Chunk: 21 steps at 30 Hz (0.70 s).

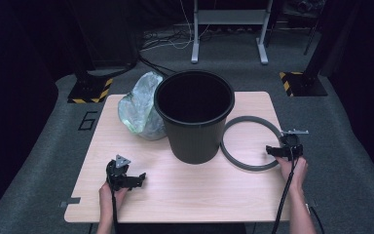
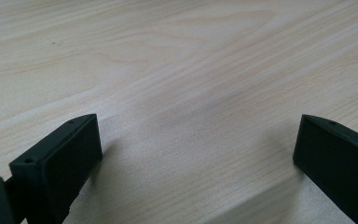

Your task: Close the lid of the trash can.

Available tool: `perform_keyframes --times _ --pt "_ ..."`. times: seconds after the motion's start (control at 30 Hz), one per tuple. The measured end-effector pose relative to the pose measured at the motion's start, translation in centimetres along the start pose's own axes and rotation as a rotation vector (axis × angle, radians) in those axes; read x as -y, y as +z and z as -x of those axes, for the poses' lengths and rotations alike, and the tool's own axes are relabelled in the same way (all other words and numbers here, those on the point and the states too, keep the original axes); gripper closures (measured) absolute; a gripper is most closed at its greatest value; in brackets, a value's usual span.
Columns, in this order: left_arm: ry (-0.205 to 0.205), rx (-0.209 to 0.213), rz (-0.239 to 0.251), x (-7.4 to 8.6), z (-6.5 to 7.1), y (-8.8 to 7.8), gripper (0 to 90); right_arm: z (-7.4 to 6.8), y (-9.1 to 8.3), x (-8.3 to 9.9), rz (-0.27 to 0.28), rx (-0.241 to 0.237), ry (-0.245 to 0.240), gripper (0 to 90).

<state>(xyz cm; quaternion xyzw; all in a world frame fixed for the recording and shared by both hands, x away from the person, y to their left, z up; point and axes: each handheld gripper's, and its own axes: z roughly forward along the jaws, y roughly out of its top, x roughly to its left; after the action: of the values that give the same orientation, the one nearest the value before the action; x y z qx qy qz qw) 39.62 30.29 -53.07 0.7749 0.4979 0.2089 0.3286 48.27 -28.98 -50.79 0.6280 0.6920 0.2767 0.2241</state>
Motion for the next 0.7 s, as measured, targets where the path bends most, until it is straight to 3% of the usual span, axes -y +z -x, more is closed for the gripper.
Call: perform_keyframes --times 0.1,0.27,0.53,0.7 --pt "0.0 0.0 0.0 0.0 0.0 0.0 0.8 0.3 0.4 0.1 -0.016 -0.003 0.007 20.8" --pt "0.001 0.001 0.0 0.0 0.0 0.0 1.1 0.1 0.4 0.1 -0.014 0.041 0.002 33.4" --pt "0.002 -0.001 0.0 0.0 0.0 0.0 1.0 0.9 -0.5 0.7 -0.002 0.068 0.021 62.4" --pt "0.003 -0.001 0.0 0.0 0.0 0.0 1.0 1.2 -0.6 0.9 0.007 0.065 0.041 67.3"
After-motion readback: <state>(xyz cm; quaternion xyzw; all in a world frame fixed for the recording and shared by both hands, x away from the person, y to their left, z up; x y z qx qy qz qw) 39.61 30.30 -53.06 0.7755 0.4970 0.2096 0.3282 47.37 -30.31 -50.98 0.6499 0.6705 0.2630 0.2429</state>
